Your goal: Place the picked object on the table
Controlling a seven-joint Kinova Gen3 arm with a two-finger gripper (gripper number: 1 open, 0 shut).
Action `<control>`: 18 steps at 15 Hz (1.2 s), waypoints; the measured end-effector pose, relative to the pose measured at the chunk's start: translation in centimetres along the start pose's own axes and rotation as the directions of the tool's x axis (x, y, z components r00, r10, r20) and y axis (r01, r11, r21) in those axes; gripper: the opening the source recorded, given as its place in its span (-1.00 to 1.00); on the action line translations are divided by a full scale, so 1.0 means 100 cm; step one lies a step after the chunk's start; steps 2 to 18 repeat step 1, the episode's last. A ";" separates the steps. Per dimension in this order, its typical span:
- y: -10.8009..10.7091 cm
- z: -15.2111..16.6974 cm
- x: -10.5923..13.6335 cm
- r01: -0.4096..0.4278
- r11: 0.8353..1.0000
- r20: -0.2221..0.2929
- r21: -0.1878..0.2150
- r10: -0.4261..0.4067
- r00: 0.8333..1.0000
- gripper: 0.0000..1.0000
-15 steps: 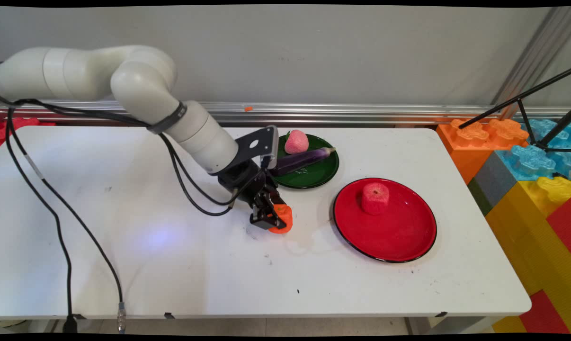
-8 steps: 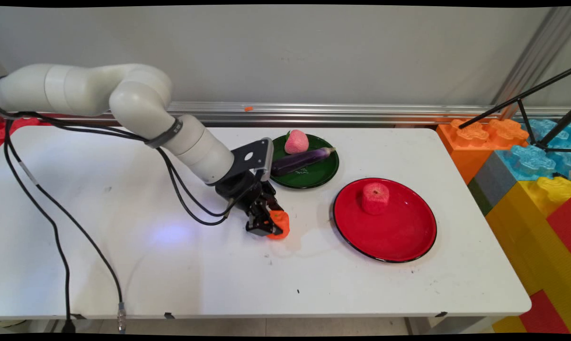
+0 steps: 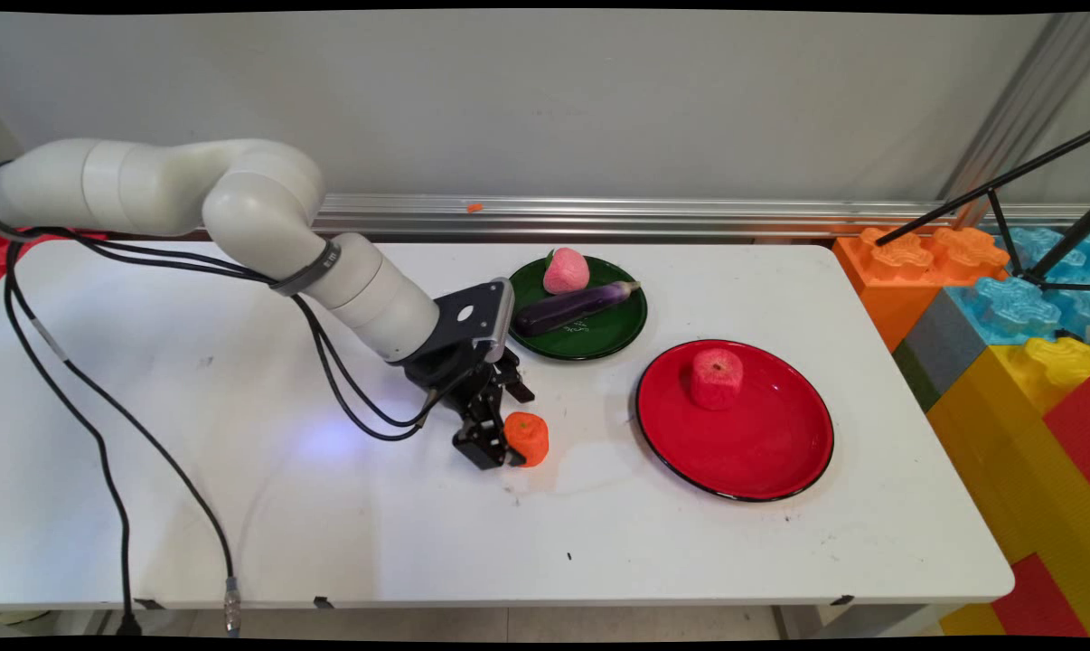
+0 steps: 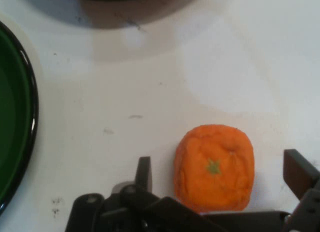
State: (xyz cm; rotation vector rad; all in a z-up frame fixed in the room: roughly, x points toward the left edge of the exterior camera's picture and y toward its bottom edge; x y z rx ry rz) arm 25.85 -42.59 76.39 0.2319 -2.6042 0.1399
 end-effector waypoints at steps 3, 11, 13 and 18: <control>0.000 -0.001 0.000 -0.004 1.000 0.000 -0.002 0.004 1.000 1.00; 0.000 -0.001 0.000 -0.004 1.000 0.000 -0.002 0.004 1.000 1.00; 0.000 -0.001 0.000 -0.004 1.000 0.000 -0.002 0.004 1.000 1.00; 0.000 -0.001 0.000 -0.004 1.000 0.000 -0.002 0.004 1.000 1.00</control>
